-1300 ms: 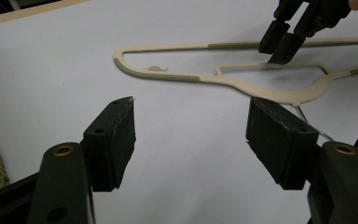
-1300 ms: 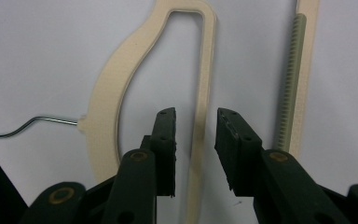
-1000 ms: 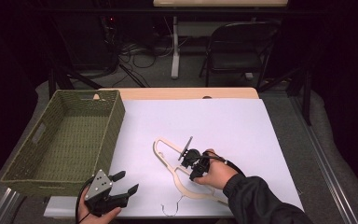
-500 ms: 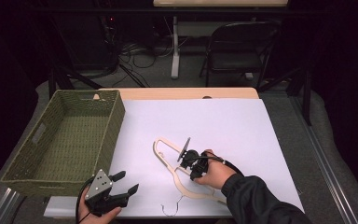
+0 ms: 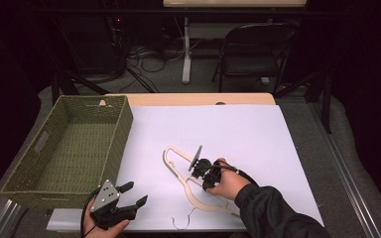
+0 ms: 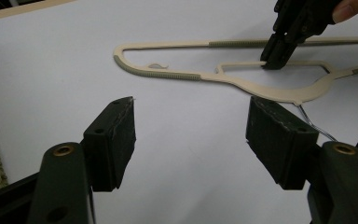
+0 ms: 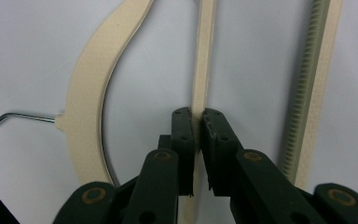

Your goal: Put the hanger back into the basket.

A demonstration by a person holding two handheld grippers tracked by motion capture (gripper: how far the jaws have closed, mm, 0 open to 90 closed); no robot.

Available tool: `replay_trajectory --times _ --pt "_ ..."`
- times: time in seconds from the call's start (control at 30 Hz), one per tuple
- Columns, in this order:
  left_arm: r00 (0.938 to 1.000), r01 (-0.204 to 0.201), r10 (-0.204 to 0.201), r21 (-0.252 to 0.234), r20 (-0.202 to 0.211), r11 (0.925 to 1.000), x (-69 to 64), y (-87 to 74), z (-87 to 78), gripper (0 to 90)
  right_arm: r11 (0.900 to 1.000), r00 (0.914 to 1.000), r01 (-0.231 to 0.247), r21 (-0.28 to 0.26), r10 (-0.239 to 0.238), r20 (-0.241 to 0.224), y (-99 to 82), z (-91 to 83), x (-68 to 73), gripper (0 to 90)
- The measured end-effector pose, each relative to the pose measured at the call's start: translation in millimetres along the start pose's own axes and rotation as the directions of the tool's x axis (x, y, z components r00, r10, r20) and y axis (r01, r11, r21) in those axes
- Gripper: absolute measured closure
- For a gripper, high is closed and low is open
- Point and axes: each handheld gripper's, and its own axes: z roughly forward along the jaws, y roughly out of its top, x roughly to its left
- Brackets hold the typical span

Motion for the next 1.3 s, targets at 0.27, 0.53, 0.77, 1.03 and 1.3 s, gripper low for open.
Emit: replay_trajectory --times 0.27,0.53,0.77,1.03,1.3 --pt "1.0000 -0.001 0.001 0.001 0.000 1.0000 -0.1 -0.1 0.0 33.1 1.0000 1.0000 -0.004 -0.004 0.004 0.003 -0.1 0.4 -0.1 84.2" --pt "1.0000 0.003 -0.003 0.000 0.002 1.0000 -1.1 -0.4 0.9 33.2 0.9999 0.9999 -0.014 0.002 0.014 0.007 0.3 -1.2 0.4 84.9" --pt "0.9999 -0.014 0.014 -0.005 0.005 0.9999 -2.8 -0.4 2.0 33.2 0.9999 0.9999 -0.007 -0.014 0.008 0.008 -1.5 -4.0 0.5 85.7" --pt "0.9986 -0.052 0.052 0.007 0.007 0.9986 -8.9 2.2 10.7 33.0 0.9996 0.9991 0.014 -0.024 -0.015 -0.039 -5.3 -8.6 -1.3 85.9" --pt "0.9902 -0.140 0.140 0.042 -0.001 0.9893 -21.9 11.2 27.2 31.8 0.9981 0.9956 0.027 -0.056 -0.032 -0.088 -6.9 -27.7 -5.8 85.9"
